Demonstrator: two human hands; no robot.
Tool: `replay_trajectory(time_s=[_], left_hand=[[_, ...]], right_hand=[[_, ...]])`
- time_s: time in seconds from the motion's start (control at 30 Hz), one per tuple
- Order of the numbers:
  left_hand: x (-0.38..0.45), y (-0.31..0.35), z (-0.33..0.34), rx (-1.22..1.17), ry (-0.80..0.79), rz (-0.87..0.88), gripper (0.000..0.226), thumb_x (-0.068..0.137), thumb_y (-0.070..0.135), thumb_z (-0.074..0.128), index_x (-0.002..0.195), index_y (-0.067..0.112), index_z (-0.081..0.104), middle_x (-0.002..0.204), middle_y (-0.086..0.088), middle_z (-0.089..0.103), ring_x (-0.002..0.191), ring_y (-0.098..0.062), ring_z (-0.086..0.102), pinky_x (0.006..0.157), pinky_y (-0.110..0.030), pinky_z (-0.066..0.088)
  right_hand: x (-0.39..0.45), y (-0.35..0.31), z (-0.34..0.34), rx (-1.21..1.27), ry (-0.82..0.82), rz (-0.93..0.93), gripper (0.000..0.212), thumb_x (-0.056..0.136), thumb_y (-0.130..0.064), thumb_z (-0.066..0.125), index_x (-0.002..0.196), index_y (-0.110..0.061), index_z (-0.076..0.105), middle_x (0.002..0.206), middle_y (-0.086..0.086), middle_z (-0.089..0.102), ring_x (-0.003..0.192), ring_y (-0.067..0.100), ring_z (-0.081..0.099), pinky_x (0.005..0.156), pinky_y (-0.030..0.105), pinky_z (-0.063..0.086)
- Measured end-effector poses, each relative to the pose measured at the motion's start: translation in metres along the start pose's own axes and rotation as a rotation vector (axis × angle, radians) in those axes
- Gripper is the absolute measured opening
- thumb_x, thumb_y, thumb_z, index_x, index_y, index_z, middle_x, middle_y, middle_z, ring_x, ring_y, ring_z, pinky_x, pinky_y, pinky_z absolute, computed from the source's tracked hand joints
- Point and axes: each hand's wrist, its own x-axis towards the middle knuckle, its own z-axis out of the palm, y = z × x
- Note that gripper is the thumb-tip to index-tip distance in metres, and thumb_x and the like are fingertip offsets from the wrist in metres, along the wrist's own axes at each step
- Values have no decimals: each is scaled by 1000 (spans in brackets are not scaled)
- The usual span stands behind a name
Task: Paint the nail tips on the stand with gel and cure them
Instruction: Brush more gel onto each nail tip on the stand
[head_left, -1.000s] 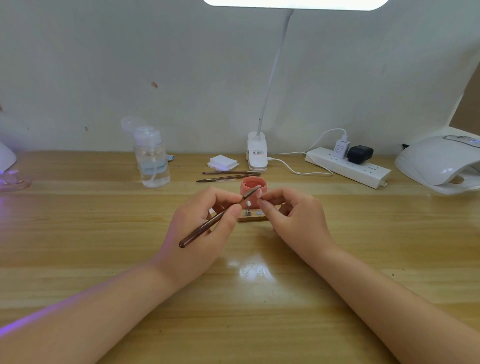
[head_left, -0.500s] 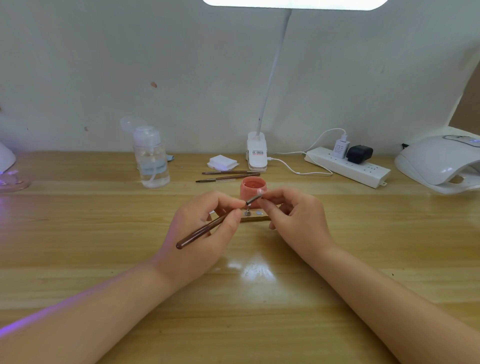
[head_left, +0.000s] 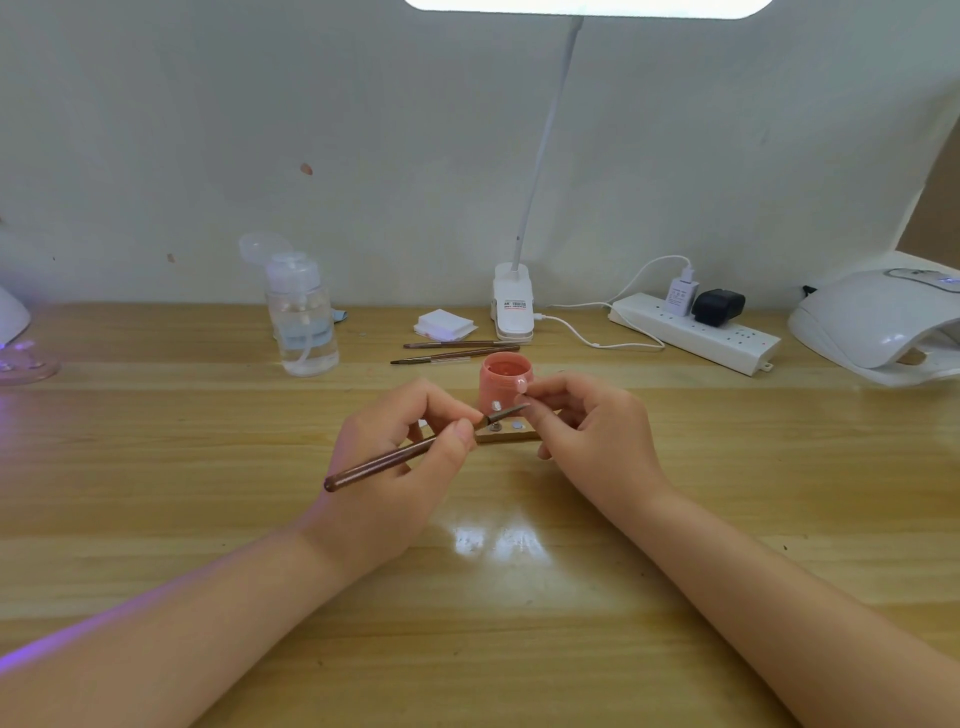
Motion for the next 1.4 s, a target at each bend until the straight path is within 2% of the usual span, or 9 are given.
replay_trajectory(time_s=[0.1, 0.23, 0.37, 0.43, 0.6, 0.77, 1.0, 1.2, 1.4], left_hand=[[2, 1, 1, -52, 64, -54, 8, 90, 32, 58, 88, 27, 64, 83, 4, 70, 74, -21, 61, 62, -20, 47], [2, 0, 1, -66, 36, -90, 7, 91, 25, 60, 87, 28, 65, 84, 4, 72, 77, -20, 64, 65, -24, 51], [0, 2, 0, -79, 25, -63, 14, 84, 36, 52, 79, 27, 61, 78, 7, 70, 77, -9, 65, 68, -14, 49], [1, 2, 0, -78, 56, -78, 14, 87, 37, 54, 82, 27, 62, 81, 7, 71, 76, -12, 64, 67, -17, 49], [2, 0, 2, -97, 53, -135, 6, 94, 25, 62, 90, 27, 66, 85, 9, 72, 76, -10, 65, 64, -16, 49], [0, 2, 0, -74, 22, -52, 13, 84, 33, 52, 81, 25, 62, 78, 7, 70, 73, -8, 64, 65, -14, 48], [1, 0, 3, -65, 33, -118, 13, 92, 25, 61, 92, 36, 67, 86, 4, 71, 78, -16, 63, 63, -14, 48], [0, 3, 1, -41, 47, -63, 15, 84, 35, 51, 83, 25, 63, 79, 9, 69, 72, -10, 61, 63, -15, 48], [3, -1, 4, -107, 78, -171, 11, 94, 19, 61, 86, 22, 66, 80, 8, 72, 79, -11, 65, 68, -12, 47]], right_hand=[[1, 0, 0, 7, 1, 9, 21, 85, -13, 72, 82, -32, 66, 81, -12, 73, 57, 26, 63, 65, 49, 54], [1, 1, 0, 4, -3, 0, 21, 85, -12, 72, 82, -32, 67, 81, -13, 72, 57, 21, 64, 64, 48, 54], [1, 3, 0, 3, 2, 11, 16, 86, -12, 71, 84, -28, 69, 79, -14, 71, 58, 31, 62, 64, 50, 53], [0, 3, 0, -5, -4, 5, 15, 86, -13, 71, 83, -28, 69, 77, -16, 71, 58, 34, 61, 64, 50, 53], [0, 2, -1, -22, -2, -9, 15, 85, -16, 72, 82, -30, 69, 77, -14, 71, 55, 36, 60, 60, 50, 52], [1, 3, 0, -27, 14, 2, 19, 85, -16, 72, 80, -33, 67, 75, -15, 70, 56, 30, 61, 62, 49, 53], [1, 4, 0, -68, 13, -16, 16, 85, -17, 72, 81, -32, 68, 73, -21, 68, 53, 26, 61, 61, 45, 53], [3, 7, 1, -57, 20, -2, 18, 85, -18, 72, 81, -35, 66, 74, -19, 69, 56, 31, 61, 62, 48, 53], [4, 9, 1, -23, 2, -13, 12, 85, -20, 72, 82, -31, 68, 78, -18, 71, 55, 32, 60, 60, 51, 52]])
